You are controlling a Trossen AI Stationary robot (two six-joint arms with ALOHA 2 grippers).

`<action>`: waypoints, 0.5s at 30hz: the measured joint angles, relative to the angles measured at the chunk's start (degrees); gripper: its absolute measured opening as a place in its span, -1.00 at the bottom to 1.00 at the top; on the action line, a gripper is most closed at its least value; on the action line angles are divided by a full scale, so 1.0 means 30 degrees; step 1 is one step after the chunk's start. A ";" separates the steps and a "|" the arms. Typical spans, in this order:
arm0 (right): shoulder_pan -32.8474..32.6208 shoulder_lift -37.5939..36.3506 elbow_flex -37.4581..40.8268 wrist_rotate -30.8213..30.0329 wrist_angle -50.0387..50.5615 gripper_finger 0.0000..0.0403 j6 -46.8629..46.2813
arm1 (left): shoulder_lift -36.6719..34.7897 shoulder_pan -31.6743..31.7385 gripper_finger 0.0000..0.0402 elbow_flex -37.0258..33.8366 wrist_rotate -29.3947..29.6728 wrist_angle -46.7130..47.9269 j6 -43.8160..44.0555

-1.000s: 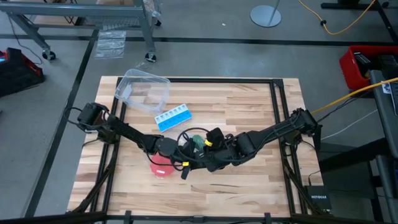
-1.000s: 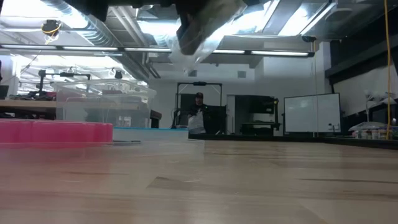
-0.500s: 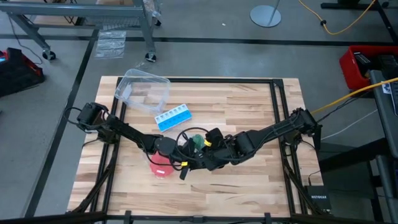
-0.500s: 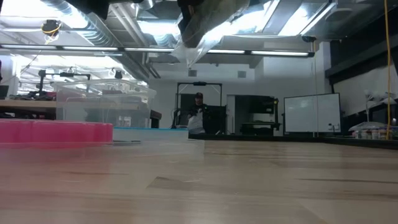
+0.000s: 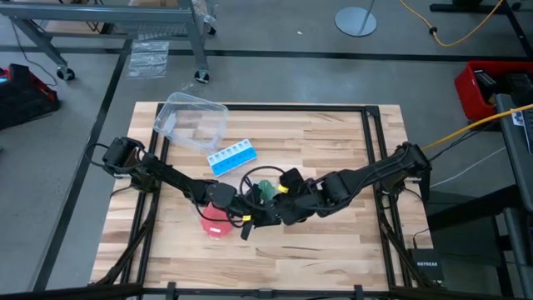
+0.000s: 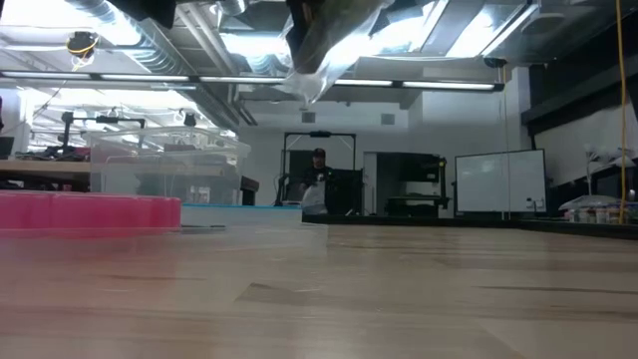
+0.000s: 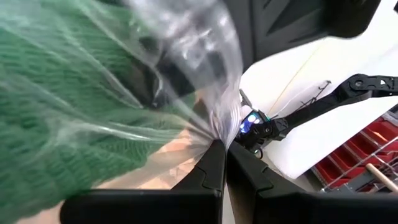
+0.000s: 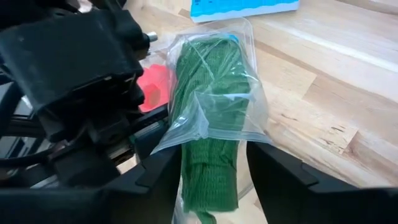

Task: Roll bandage
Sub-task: Put the green bandage into the transparent zip bag

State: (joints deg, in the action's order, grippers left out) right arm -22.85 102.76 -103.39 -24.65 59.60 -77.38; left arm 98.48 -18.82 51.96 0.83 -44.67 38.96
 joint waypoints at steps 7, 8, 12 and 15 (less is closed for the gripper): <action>0.0015 -0.0210 0.0000 0.1634 -0.0146 -0.09 -0.0052 | 0.0007 -0.0031 -1.00 0.0000 -0.0340 -0.0779 0.0621; 0.0015 -0.0210 0.0000 0.1866 -0.0306 -0.09 -0.0069 | 0.0015 -0.0031 -1.00 0.0000 -0.0350 -0.0945 0.0849; 0.0007 -0.0210 0.0000 0.2298 -0.1350 -0.09 -0.0062 | 0.0015 -0.0133 -1.00 0.0000 -0.0376 -0.1455 0.1232; 0.0007 -0.0437 0.0000 0.2459 -0.1835 -0.09 0.0393 | 0.0015 -0.0221 -1.00 -0.0007 -0.0412 -0.1481 0.1393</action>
State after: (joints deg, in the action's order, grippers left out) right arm -22.83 101.45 -103.39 -17.28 54.09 -76.20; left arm 98.52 -19.49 51.94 -0.40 -49.11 43.13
